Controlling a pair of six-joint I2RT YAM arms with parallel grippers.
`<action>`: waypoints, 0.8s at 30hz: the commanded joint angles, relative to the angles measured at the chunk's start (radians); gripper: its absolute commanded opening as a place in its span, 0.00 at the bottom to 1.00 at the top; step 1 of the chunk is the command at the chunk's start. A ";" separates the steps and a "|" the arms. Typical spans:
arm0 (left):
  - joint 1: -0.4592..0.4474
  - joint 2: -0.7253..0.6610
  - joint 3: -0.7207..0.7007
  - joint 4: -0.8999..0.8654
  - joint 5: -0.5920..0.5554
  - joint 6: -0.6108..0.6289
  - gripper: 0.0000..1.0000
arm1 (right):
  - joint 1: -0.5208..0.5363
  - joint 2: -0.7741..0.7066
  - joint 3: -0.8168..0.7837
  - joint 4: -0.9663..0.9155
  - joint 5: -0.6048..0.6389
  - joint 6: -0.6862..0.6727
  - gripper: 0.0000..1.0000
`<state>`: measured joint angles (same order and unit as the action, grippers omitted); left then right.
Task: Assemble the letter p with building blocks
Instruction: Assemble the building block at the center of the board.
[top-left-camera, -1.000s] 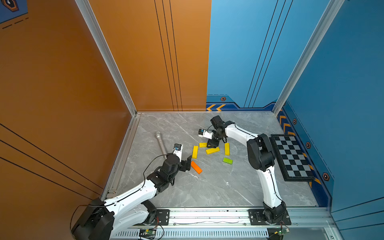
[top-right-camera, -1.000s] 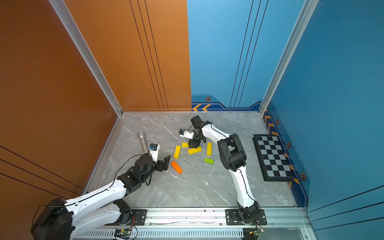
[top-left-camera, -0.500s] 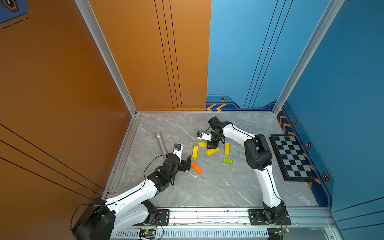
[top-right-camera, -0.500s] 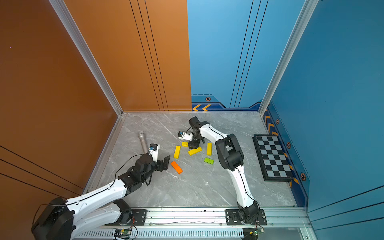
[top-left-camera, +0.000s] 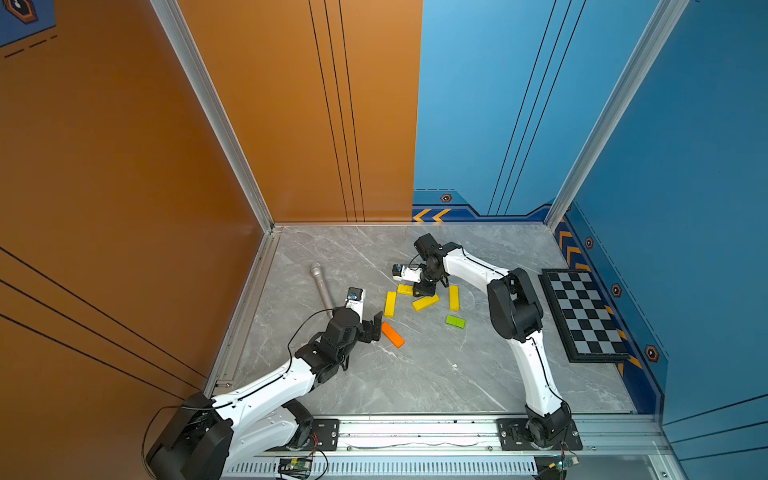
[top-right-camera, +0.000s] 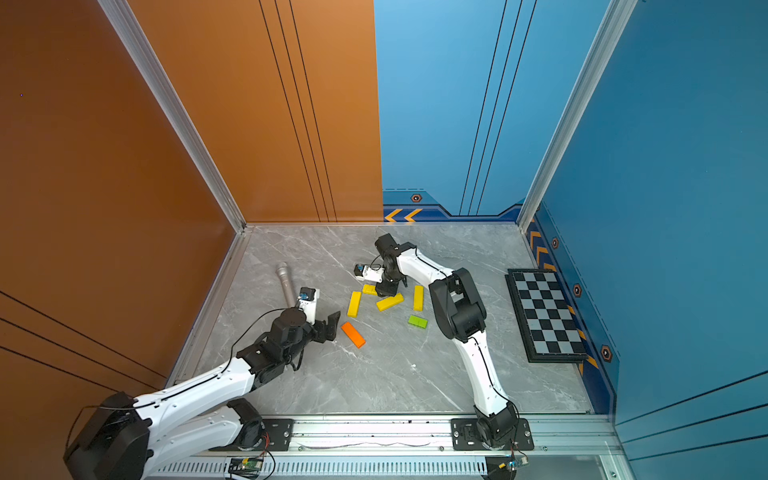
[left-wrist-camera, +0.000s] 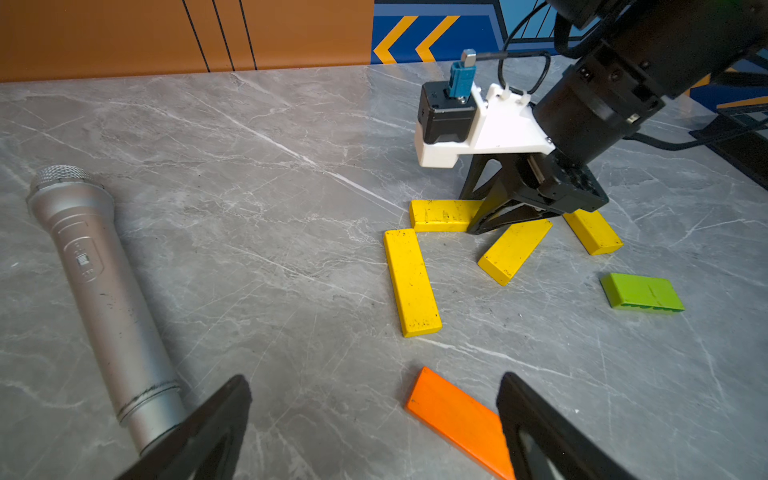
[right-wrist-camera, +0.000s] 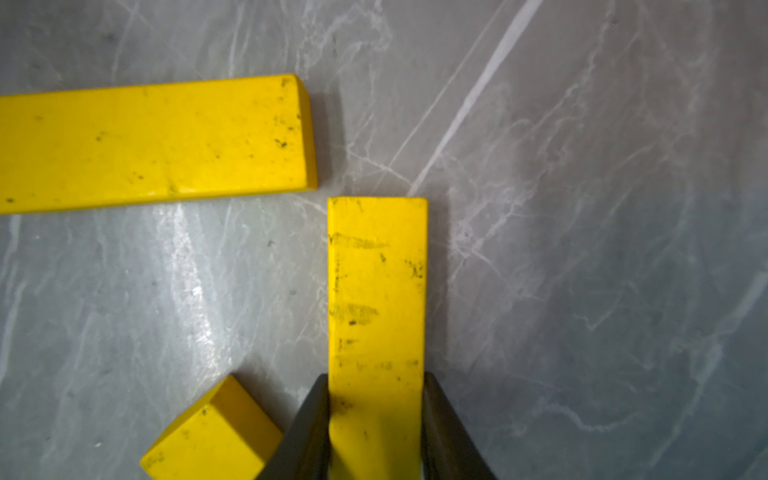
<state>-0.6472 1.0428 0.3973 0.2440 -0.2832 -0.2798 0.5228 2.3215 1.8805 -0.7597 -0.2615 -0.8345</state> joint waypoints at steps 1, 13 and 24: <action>0.011 -0.004 -0.012 0.013 0.018 -0.009 0.94 | 0.000 0.000 -0.022 -0.052 0.049 -0.026 0.34; 0.012 -0.010 -0.013 0.014 0.015 -0.007 0.94 | -0.007 -0.005 -0.025 -0.088 0.039 -0.043 0.34; 0.012 -0.009 -0.012 0.013 0.022 -0.007 0.94 | -0.005 -0.016 -0.053 -0.101 0.047 -0.026 0.32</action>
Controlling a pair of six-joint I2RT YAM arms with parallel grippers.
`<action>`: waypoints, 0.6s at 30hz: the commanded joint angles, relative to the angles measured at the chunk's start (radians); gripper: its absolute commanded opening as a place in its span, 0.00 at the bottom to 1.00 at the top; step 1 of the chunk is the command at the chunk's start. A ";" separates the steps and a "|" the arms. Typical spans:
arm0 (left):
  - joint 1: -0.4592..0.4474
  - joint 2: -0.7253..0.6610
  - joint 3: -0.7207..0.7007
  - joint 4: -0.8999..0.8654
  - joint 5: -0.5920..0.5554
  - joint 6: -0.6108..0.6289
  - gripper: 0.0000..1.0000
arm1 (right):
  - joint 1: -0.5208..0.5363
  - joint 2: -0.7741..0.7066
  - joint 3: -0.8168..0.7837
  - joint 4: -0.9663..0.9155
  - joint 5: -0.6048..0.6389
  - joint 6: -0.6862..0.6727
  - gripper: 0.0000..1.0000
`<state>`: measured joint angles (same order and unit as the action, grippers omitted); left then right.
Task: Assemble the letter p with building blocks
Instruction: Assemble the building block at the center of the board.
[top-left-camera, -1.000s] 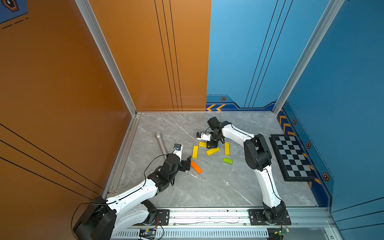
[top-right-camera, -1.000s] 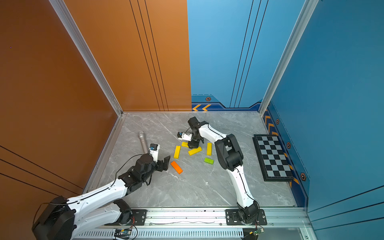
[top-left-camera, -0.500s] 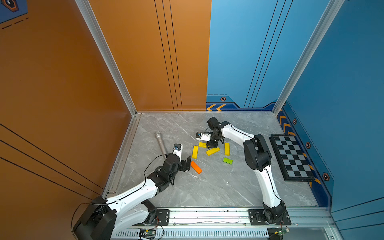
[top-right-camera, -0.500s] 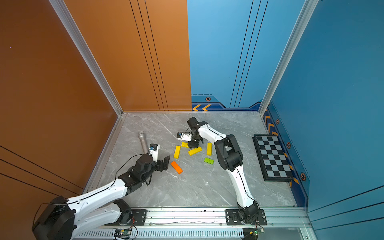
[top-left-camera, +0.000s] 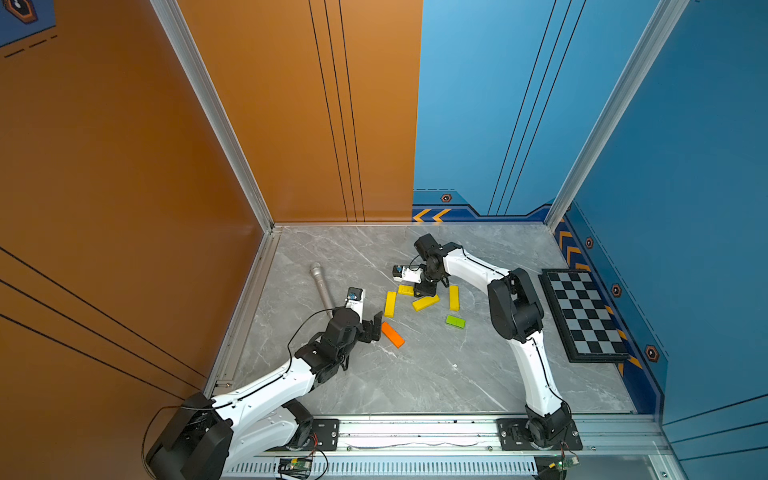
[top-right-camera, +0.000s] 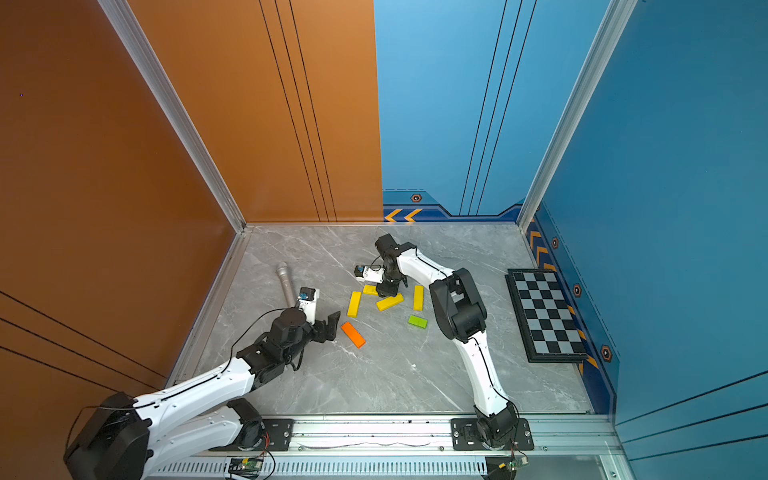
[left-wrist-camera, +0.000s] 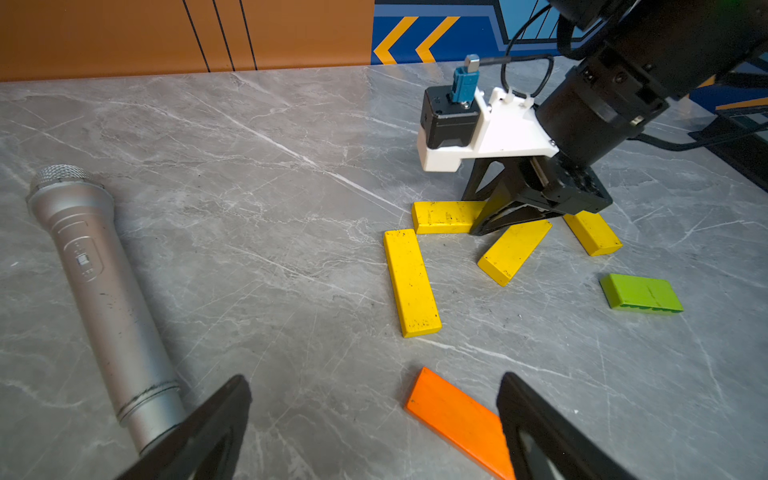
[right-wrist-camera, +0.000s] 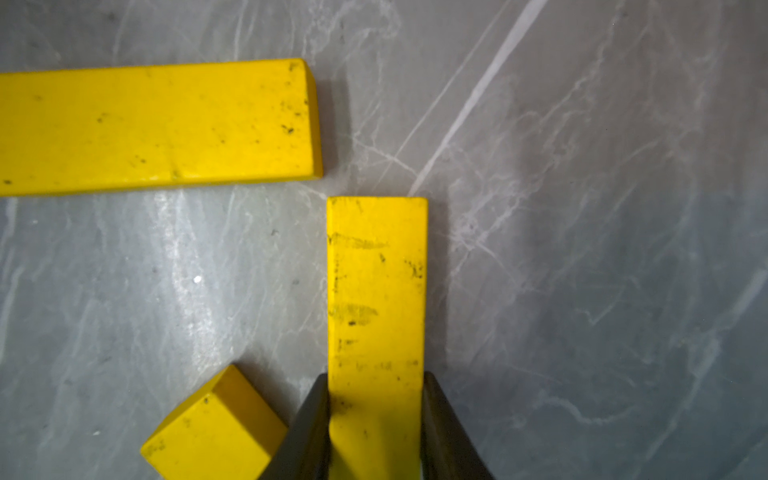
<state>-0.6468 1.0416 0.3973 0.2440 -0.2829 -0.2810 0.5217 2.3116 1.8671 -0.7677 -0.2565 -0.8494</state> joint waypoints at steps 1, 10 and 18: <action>0.012 -0.008 -0.013 0.013 0.021 -0.004 0.94 | -0.003 -0.007 -0.040 -0.092 0.046 -0.008 0.32; 0.013 -0.008 -0.013 0.013 0.021 -0.003 0.94 | 0.021 -0.029 -0.065 -0.092 0.083 0.000 0.32; 0.014 -0.008 -0.014 0.014 0.022 -0.003 0.94 | 0.031 -0.041 -0.102 -0.090 0.079 0.007 0.31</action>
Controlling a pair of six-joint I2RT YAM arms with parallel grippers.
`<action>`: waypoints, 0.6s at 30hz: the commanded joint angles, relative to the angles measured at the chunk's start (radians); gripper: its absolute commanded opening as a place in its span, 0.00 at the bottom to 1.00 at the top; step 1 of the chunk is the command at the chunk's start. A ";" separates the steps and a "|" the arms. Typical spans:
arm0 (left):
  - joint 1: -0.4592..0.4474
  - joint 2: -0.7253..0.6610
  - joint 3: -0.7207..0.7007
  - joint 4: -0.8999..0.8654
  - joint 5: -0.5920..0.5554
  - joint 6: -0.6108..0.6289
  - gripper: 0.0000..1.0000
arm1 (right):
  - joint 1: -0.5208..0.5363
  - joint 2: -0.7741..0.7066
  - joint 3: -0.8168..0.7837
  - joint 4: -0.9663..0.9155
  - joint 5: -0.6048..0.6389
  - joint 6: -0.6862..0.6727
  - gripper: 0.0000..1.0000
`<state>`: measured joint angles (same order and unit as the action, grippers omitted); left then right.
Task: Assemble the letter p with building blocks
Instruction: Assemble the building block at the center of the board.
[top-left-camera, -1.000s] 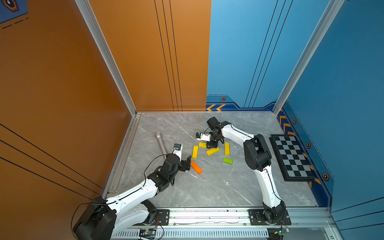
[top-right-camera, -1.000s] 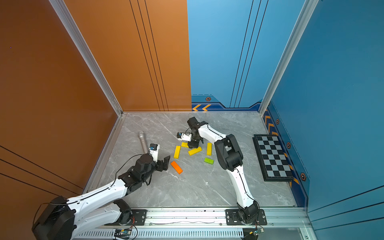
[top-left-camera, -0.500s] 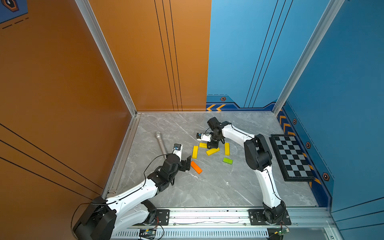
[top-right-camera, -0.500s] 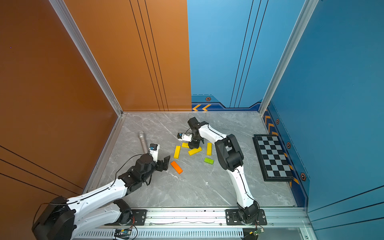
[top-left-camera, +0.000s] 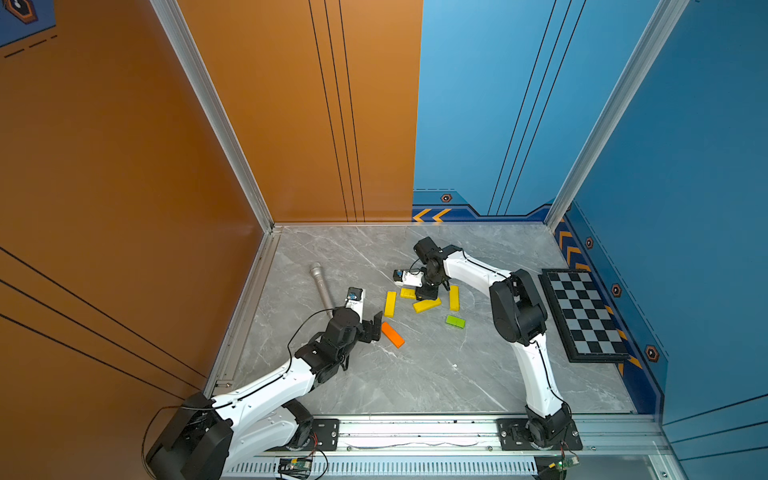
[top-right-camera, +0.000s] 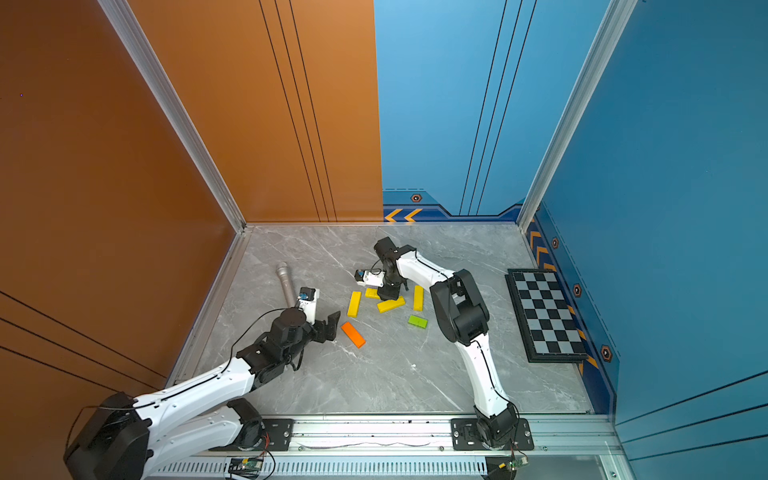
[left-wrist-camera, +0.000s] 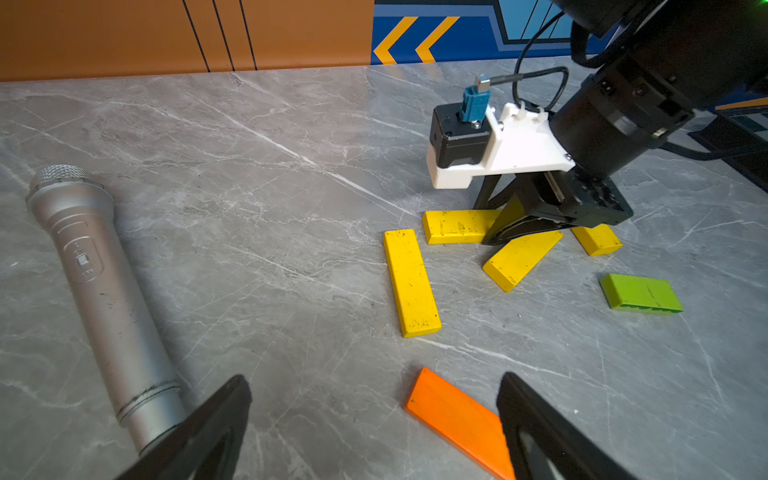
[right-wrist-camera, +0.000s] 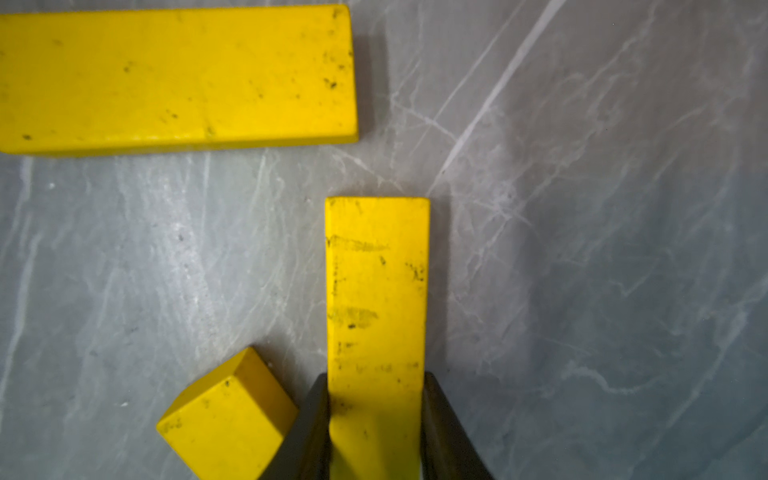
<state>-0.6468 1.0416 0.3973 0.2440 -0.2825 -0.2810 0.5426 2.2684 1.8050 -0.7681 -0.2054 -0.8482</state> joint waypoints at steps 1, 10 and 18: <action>0.013 -0.008 -0.015 0.014 0.022 -0.001 0.94 | 0.012 0.002 -0.040 -0.090 0.028 0.008 0.31; 0.013 -0.002 -0.011 0.012 0.024 -0.001 0.94 | 0.032 0.006 -0.050 -0.068 0.017 0.028 0.31; 0.013 -0.002 -0.011 0.014 0.025 -0.001 0.94 | 0.040 0.007 -0.049 -0.052 0.015 0.035 0.31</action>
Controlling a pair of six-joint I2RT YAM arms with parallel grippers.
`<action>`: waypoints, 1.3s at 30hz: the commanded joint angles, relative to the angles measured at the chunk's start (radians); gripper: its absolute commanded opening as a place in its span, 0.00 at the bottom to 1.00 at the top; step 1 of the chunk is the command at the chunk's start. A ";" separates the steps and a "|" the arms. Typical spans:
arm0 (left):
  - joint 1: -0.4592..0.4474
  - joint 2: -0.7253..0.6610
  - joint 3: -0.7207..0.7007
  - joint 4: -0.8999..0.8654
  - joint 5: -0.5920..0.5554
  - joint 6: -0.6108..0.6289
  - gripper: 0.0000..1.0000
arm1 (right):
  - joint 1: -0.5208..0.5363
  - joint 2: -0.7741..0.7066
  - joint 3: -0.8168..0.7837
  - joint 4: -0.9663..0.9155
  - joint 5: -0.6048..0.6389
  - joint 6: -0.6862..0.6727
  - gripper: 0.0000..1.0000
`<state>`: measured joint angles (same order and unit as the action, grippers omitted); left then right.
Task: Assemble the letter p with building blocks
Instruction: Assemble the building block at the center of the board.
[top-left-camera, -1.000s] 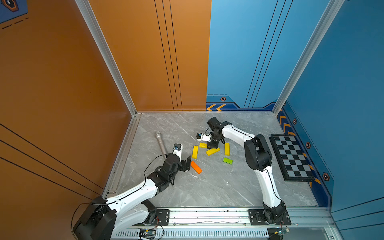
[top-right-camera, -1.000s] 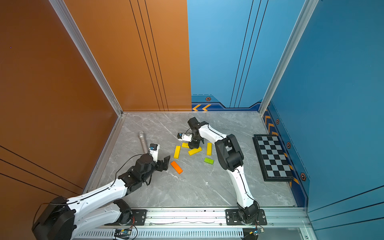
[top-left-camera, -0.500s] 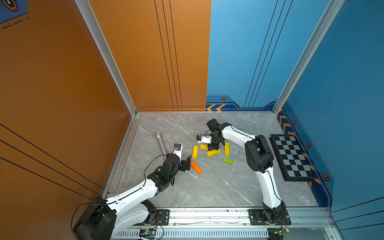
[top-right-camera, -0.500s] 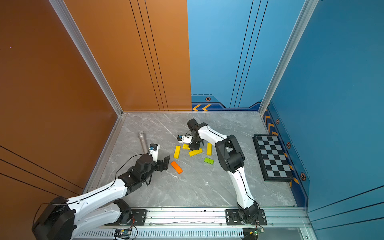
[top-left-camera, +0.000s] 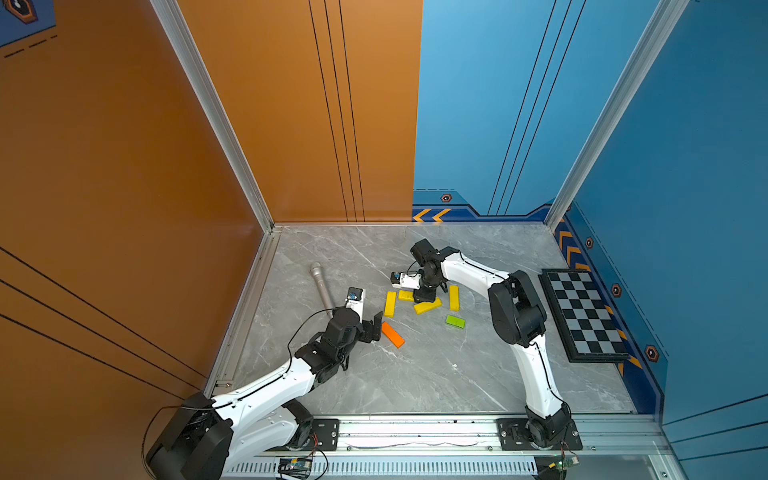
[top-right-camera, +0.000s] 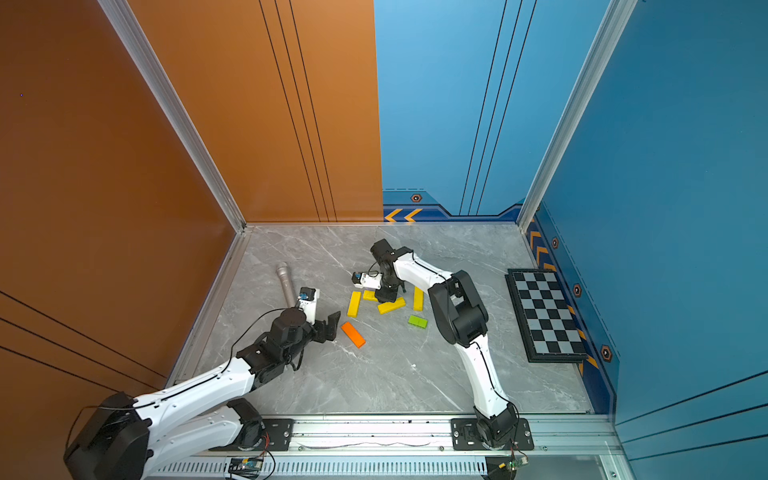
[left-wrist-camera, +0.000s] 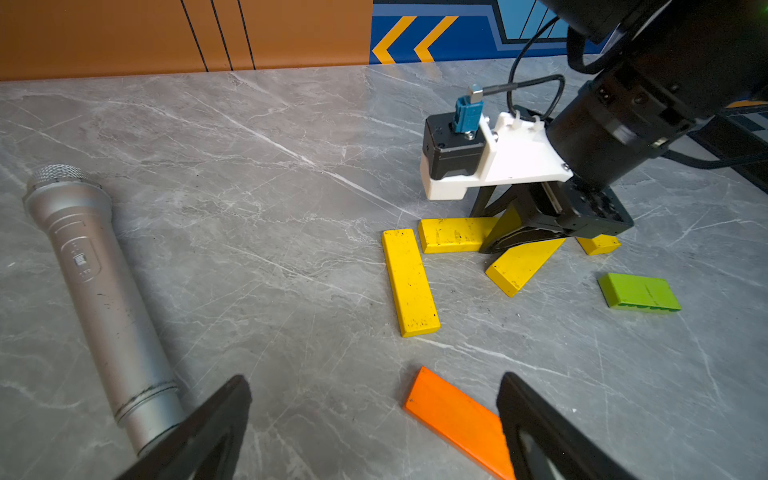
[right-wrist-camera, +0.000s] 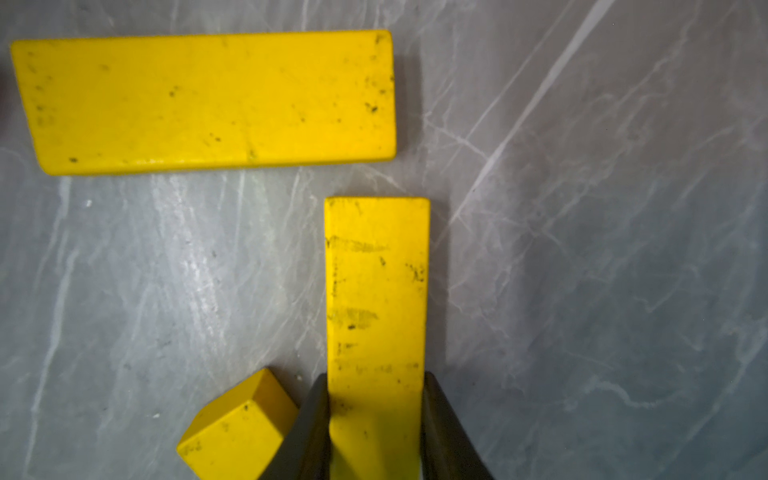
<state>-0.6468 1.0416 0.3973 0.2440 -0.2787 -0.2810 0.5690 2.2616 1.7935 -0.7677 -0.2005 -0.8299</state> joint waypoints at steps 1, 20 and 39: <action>0.013 0.000 -0.011 0.014 0.022 -0.001 0.94 | 0.016 0.014 -0.037 -0.050 0.010 0.016 0.31; 0.013 0.009 -0.009 0.014 0.023 -0.003 0.94 | 0.020 0.041 -0.003 -0.034 -0.002 0.003 0.31; 0.013 0.012 -0.008 0.014 0.025 -0.003 0.94 | 0.028 0.058 0.029 -0.034 0.012 0.004 0.32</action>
<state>-0.6460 1.0473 0.3973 0.2440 -0.2752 -0.2810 0.5900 2.2742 1.8164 -0.7673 -0.2005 -0.8307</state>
